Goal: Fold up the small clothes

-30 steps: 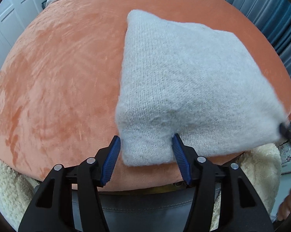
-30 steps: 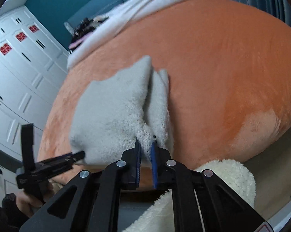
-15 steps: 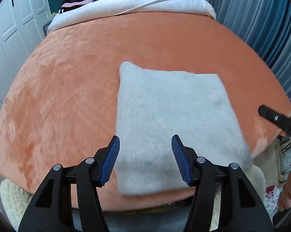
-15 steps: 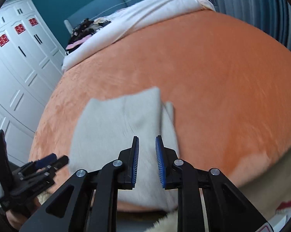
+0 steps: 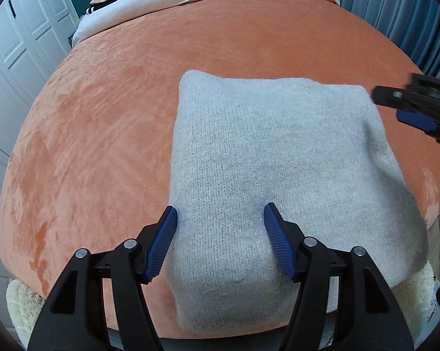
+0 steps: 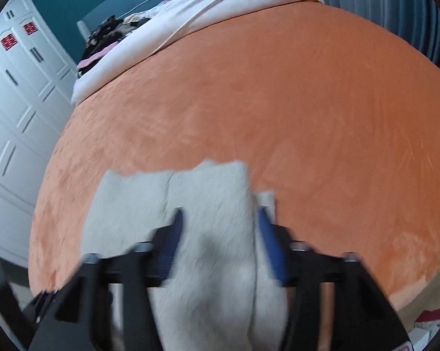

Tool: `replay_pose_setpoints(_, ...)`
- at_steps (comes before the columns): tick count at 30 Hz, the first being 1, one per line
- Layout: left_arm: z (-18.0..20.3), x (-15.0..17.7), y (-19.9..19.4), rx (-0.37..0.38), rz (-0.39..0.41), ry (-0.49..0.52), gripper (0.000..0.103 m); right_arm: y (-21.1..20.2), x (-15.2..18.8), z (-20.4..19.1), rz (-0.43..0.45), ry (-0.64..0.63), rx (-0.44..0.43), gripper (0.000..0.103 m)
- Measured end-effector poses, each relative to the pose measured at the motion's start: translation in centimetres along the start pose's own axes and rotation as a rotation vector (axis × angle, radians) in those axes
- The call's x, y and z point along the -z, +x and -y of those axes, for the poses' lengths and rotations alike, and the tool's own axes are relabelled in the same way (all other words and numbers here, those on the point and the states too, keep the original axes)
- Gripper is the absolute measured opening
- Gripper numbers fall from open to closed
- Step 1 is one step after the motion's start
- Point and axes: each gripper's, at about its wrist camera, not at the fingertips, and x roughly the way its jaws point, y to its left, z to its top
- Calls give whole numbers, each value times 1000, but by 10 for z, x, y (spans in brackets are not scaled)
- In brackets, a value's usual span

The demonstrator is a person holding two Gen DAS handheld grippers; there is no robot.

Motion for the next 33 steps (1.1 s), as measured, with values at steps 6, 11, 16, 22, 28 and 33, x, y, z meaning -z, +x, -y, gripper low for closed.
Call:
replay_pose_setpoints(6, -9, -3, 4, 21, -16, -13, 64, -14, -18, -20, 81, -52, -84, 8)
replay_pose_setpoints(11, -11, -4, 13, 39, -34, -31, 68, 38, -13, 6, -52, -1, -12, 9)
replay_pose_setpoints(16, -12, -3, 12, 38, -31, -30, 70, -2, 1, 24, 11, 39, -93, 16)
replay_pose_setpoints(22, -20, 9, -18, 101, -7, -65, 68, -71, 82, 47, 13, 25, -108, 44)
replay_pose_setpoints(28, -10, 35, -11, 48, -52, -21, 69, -65, 135, 54, -29, 73, -148, 11)
replay_pose_setpoints(33, -10, 40, -8, 40, -76, -27, 70, -101, 131, 40, 74, 11, -138, 9)
